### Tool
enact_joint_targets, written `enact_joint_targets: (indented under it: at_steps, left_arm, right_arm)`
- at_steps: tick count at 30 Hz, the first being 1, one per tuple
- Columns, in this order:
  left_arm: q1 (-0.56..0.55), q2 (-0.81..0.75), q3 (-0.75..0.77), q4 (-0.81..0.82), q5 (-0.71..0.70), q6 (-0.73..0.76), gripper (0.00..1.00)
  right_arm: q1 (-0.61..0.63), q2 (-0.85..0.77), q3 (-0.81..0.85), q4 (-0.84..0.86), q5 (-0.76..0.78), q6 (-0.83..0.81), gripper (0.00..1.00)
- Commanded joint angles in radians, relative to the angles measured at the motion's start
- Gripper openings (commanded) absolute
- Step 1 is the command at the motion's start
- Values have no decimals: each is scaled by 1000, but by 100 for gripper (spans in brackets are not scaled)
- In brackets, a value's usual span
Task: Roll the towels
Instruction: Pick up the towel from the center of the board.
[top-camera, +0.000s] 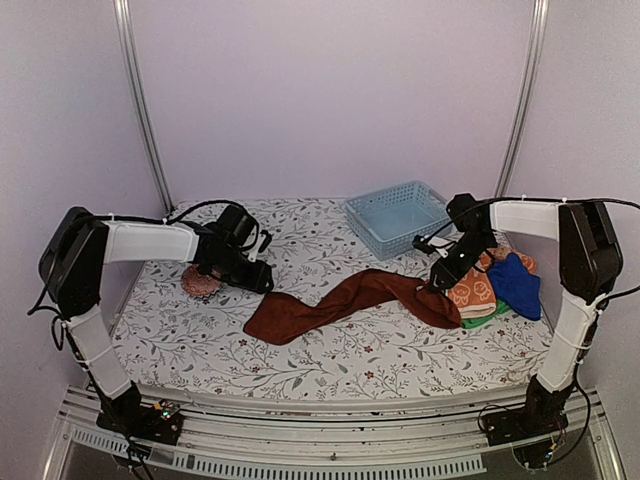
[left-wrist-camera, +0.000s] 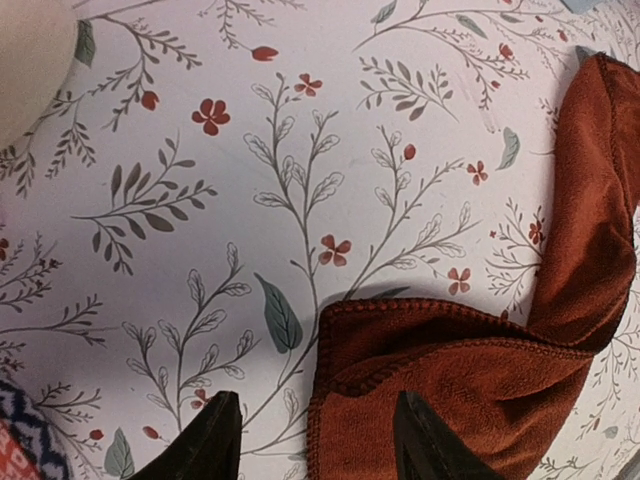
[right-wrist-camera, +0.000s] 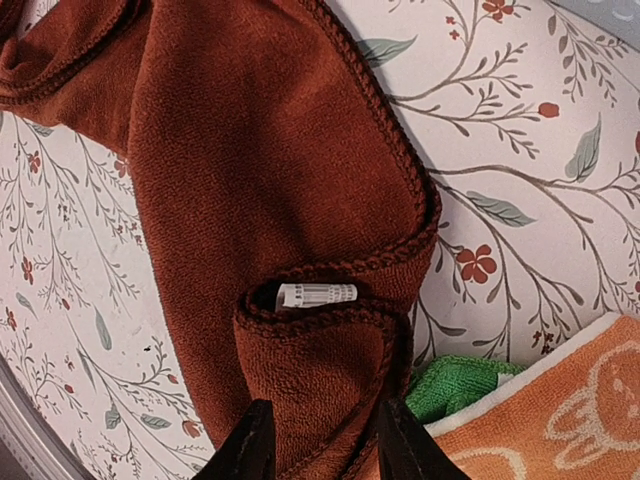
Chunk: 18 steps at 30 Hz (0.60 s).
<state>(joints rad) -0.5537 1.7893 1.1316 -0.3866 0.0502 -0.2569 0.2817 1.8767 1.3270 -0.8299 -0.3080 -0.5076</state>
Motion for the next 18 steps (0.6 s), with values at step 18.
enact_joint_targets:
  at_steps: [18]
  left_arm:
    - [9,127,36,71,110,54,55]
  right_arm:
    - [24,120,89,-23,42,41,35]
